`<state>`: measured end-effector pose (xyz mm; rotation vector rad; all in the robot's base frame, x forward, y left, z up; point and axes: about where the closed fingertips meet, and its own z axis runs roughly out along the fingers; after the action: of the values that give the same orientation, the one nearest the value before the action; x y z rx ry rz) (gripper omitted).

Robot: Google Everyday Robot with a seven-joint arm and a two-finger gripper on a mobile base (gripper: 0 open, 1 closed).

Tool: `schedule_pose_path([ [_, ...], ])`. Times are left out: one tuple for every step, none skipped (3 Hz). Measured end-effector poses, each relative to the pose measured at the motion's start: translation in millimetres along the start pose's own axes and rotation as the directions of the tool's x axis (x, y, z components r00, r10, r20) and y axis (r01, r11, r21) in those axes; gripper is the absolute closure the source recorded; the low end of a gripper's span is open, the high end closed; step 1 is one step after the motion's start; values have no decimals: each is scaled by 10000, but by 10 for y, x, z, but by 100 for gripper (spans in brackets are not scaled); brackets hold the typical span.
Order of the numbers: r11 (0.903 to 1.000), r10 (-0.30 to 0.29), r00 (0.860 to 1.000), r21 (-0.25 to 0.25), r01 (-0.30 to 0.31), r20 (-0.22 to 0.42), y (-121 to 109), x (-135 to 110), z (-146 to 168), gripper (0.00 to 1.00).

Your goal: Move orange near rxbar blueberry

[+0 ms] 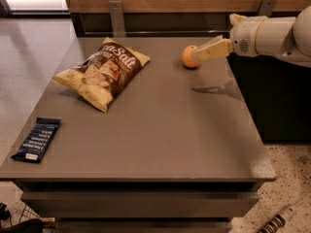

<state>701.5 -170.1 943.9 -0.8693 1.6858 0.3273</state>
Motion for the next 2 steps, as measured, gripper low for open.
schedule_pose_path([
  [9985,550,9977,-15,-549,397,-106,177,270,0],
  [9968,791,9955,-102,-787,521,-169,307,514,0],
])
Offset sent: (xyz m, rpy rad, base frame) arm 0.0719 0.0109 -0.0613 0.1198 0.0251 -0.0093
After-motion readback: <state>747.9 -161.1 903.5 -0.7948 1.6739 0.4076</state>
